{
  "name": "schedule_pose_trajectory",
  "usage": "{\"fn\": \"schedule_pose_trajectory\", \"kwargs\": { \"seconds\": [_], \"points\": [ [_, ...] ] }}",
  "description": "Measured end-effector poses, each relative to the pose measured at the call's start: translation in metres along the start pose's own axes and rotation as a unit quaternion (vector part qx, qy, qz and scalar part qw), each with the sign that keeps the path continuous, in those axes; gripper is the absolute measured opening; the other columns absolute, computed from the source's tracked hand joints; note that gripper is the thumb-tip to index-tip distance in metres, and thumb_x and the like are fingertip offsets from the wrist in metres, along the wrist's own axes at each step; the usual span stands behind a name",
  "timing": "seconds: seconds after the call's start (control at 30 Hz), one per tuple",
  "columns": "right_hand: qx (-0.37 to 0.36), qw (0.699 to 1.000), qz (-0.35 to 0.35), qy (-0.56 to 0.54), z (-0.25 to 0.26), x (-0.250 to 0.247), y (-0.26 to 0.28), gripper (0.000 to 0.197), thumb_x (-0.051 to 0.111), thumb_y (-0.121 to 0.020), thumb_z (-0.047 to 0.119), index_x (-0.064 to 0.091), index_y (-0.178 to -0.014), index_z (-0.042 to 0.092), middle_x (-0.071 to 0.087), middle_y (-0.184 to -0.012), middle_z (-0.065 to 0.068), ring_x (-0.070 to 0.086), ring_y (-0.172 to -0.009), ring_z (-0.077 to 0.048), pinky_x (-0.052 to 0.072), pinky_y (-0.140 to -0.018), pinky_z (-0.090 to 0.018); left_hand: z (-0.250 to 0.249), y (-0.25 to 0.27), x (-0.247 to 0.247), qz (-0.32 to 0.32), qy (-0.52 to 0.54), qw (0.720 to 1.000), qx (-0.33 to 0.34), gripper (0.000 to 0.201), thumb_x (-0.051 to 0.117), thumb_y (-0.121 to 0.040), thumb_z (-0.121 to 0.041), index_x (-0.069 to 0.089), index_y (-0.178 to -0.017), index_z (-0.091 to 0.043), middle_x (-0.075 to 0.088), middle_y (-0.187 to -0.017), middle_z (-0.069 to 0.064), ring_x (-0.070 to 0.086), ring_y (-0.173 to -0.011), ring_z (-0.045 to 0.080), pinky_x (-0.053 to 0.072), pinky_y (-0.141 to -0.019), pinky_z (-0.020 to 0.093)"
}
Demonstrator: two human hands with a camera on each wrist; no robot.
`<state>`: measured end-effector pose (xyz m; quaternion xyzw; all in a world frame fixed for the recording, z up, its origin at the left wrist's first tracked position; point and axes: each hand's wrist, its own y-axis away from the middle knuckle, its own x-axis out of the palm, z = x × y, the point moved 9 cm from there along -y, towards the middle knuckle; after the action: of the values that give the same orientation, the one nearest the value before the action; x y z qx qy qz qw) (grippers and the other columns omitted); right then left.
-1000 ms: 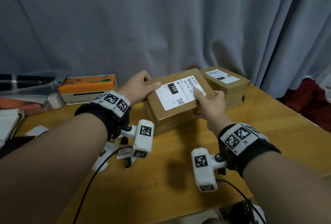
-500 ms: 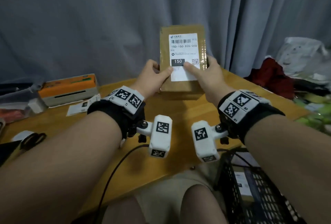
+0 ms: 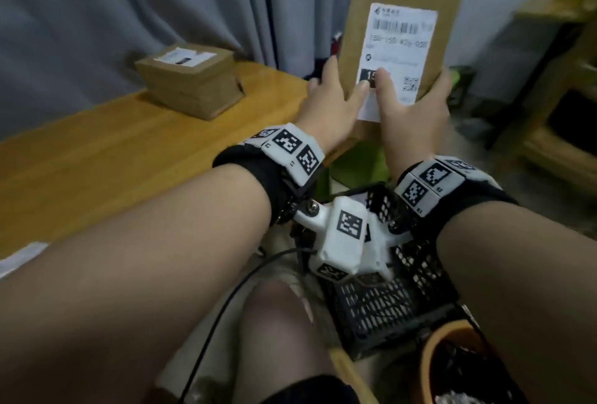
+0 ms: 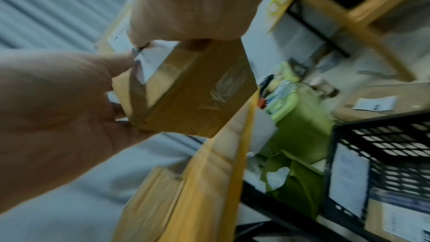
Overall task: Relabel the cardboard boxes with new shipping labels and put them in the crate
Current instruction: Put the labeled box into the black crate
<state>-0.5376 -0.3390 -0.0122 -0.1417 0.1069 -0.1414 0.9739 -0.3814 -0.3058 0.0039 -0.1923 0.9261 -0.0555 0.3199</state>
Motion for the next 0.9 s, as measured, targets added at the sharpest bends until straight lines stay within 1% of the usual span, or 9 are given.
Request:
{"fn": "schedule_pose_trajectory", "kwargs": {
  "seconds": [0.17,0.33,0.4,0.5,0.57,0.63,0.7,0.77,0.9],
  "points": [
    [0.068,0.991,-0.076,0.082,-0.092,-0.07,-0.027,0.089,0.054,-0.068,0.073,0.03,-0.139,0.025,0.061,-0.122,0.006,0.059,-0.11,-0.017,0.048,-0.093,-0.038,-0.008,-0.012,0.127,0.135,0.013,0.99,0.034,0.062,0.044,-0.091,-0.04,0.023,-0.146,-0.022,0.044,-0.14,0.01,0.047,-0.125,0.025,0.041,-0.104,0.043],
    [0.094,0.983,-0.05,0.148,-0.169,-0.088,-0.037,0.083,0.058,-0.069,0.07,0.032,-0.135,0.028,0.061,-0.121,0.006,0.06,-0.109,-0.017,0.049,-0.092,-0.039,0.032,0.003,0.203,0.209,0.072,0.975,-0.024,0.049,0.04,-0.099,-0.026,0.025,-0.145,-0.016,0.051,-0.136,0.007,0.053,-0.118,0.021,0.045,-0.101,0.039],
    [0.098,0.98,-0.012,0.171,-0.198,-0.079,-0.039,0.087,0.062,-0.066,0.069,0.031,-0.134,0.024,0.06,-0.122,0.004,0.059,-0.109,-0.018,0.05,-0.091,-0.043,0.064,0.004,0.222,0.222,0.082,0.969,-0.077,0.049,0.036,-0.1,-0.032,0.026,-0.145,-0.015,0.052,-0.135,0.008,0.055,-0.116,0.022,0.046,-0.1,0.041],
    [0.084,0.967,0.062,0.232,-0.234,-0.054,-0.043,0.098,0.071,-0.064,0.064,0.029,-0.137,0.014,0.044,-0.131,-0.007,0.047,-0.122,-0.024,0.043,-0.099,-0.041,0.118,0.007,0.243,0.223,0.149,0.949,-0.166,0.063,0.023,-0.092,-0.063,0.04,-0.139,-0.024,0.056,-0.132,0.004,0.055,-0.118,0.02,0.043,-0.103,0.045],
    [0.079,0.943,0.136,0.294,-0.254,-0.028,-0.041,0.112,0.071,-0.062,0.067,0.019,-0.144,0.012,0.037,-0.137,-0.013,0.038,-0.129,-0.031,0.037,-0.102,-0.044,0.154,0.011,0.254,0.216,0.188,0.925,-0.249,0.073,0.011,-0.086,-0.073,0.043,-0.137,-0.032,0.056,-0.134,0.003,0.053,-0.122,0.022,0.041,-0.105,0.045],
    [0.073,0.904,0.214,0.363,-0.277,0.003,-0.034,0.126,0.064,-0.057,0.078,-0.001,-0.149,0.021,0.033,-0.142,-0.016,0.034,-0.131,-0.035,0.036,-0.102,-0.049,0.188,0.015,0.264,0.202,0.208,0.902,-0.321,0.075,0.005,-0.087,-0.07,0.047,-0.131,-0.026,0.059,-0.129,0.009,0.056,-0.118,0.026,0.041,-0.104,0.043],
    [0.069,0.867,0.274,0.41,-0.302,0.031,-0.025,0.132,0.056,-0.051,0.087,-0.015,-0.147,0.031,0.029,-0.142,-0.019,0.033,-0.129,-0.037,0.036,-0.099,-0.052,0.212,0.017,0.274,0.194,0.213,0.887,-0.36,0.073,0.004,-0.089,-0.068,0.054,-0.118,-0.023,0.064,-0.116,0.008,0.062,-0.101,0.022,0.048,-0.091,0.036],
    [0.078,0.83,0.32,0.451,-0.333,0.051,-0.016,0.133,0.056,-0.05,0.089,-0.022,-0.144,0.036,0.019,-0.147,-0.021,0.029,-0.131,-0.039,0.033,-0.1,-0.054,0.239,0.013,0.286,0.197,0.188,0.883,-0.381,0.077,0.002,-0.089,-0.067,0.054,-0.12,-0.019,0.064,-0.108,0.005,0.06,-0.086,0.015,0.043,-0.072,0.026],
    [0.13,0.794,0.348,0.482,-0.399,0.069,-0.007,0.133,0.061,-0.053,0.083,-0.027,-0.142,0.037,0.006,-0.151,-0.022,0.021,-0.135,-0.041,0.032,-0.102,-0.056,0.283,0.008,0.314,0.231,0.158,0.867,-0.412,0.088,0.0,-0.087,-0.069,0.047,-0.133,-0.011,0.054,-0.134,0.016,0.052,-0.123,0.025,0.035,-0.09,0.028]
  ]
}}
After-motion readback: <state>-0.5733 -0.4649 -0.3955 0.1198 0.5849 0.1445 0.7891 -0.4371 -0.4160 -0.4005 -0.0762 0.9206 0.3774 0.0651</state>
